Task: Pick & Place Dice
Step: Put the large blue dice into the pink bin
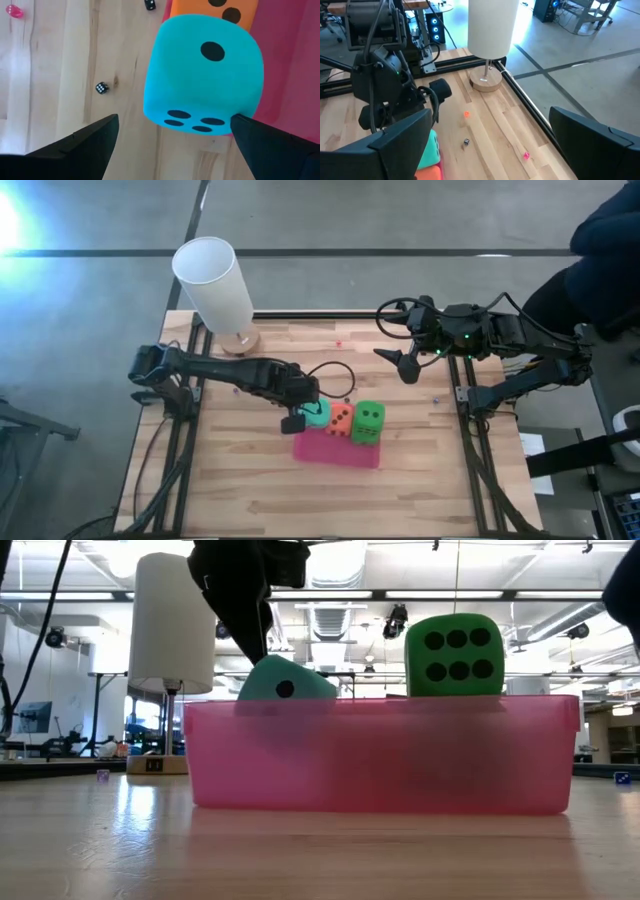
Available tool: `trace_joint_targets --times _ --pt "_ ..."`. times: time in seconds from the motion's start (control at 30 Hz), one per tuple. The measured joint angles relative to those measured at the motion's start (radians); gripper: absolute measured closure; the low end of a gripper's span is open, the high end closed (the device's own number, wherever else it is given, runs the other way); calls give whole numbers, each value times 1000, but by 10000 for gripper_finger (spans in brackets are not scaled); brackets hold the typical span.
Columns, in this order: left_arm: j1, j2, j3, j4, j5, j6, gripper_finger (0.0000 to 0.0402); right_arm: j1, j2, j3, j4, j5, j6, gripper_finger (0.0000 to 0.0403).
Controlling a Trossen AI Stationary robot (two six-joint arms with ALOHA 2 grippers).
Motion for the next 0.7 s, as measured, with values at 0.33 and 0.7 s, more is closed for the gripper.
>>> trace_joint_targets --times 0.33,0.7 --pt "1 -21 0 1 -16 3 16 0 0 0 0 0 0 3" --pt "4 -33 5 57 -23 30 16 0 0 0 0 0 0 3"
